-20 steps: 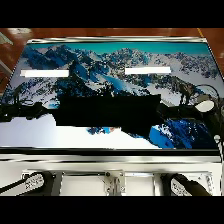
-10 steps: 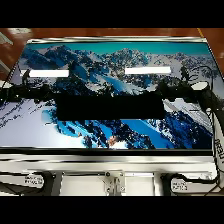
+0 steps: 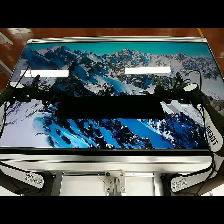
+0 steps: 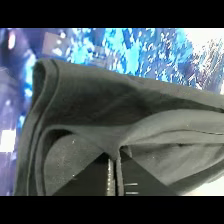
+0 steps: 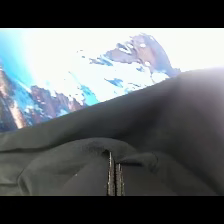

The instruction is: Fold the shirts.

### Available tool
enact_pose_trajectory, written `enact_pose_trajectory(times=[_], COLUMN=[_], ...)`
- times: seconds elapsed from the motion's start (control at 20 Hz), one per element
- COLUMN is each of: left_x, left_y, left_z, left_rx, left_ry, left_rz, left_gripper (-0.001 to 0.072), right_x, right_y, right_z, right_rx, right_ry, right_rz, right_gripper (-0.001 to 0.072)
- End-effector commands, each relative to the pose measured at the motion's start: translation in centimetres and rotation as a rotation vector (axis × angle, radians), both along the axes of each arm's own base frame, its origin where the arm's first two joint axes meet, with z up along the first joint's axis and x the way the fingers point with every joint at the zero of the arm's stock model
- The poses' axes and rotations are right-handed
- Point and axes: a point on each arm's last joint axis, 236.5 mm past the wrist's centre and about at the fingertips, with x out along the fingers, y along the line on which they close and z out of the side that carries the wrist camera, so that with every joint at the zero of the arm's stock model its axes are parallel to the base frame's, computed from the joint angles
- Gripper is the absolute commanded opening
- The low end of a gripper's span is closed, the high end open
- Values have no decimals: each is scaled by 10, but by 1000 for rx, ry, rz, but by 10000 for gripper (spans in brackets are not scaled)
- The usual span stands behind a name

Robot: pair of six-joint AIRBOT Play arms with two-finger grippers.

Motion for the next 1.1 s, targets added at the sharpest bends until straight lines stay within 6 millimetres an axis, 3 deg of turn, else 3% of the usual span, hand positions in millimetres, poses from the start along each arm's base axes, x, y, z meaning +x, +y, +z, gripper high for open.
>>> enact_pose_trajectory(times=[0.0, 0.05, 0.1, 0.15, 0.3, 0.4, 0.5, 0.6, 0.7, 0.85, 1.05], left_x=[-3, -7, -11, -14, -19, -16, -11, -10, -14, -20, -31], left_y=[-5, -8, -10, -11, -5, 4, 12, 13, 9, 2, -12], left_z=[-5, -4, -2, 2, 32, 61, 92, 120, 140, 161, 169], left_rx=[-10, -21, -37, -51, -91, -100, -86, -60, -45, -31, -35], left_ry=[21, 34, 56, 72, 82, 64, 11, -54, -95, -135, -130], left_rz=[-13, -27, -25, -32, -83, -83, -73, -75, -84, -104, -151], left_gripper=[170, 322, 504, 572, 570, 568, 568, 568, 568, 568, 568], right_x=[0, 0, 0, -1, -7, -20, -40, -63, -73, -63, -51], right_y=[-1, -2, -2, -1, -14, -47, -91, -106, -92, -54, -27], right_z=[-11, -11, -9, -4, 22, 31, 28, 17, 4, -9, -21], right_rx=[0, 1, -14, -35, -134, -282, -434, -447, -343, -160, -19], right_ry=[19, 18, -1, -29, -105, -76, 32, 143, 201, 189, 186], right_rz=[-4, -6, 18, 68, 169, 204, 176, 180, 183, 188, 151], right_gripper=[76, 189, 485, 680, 681, 681, 680, 681, 681, 680, 681])
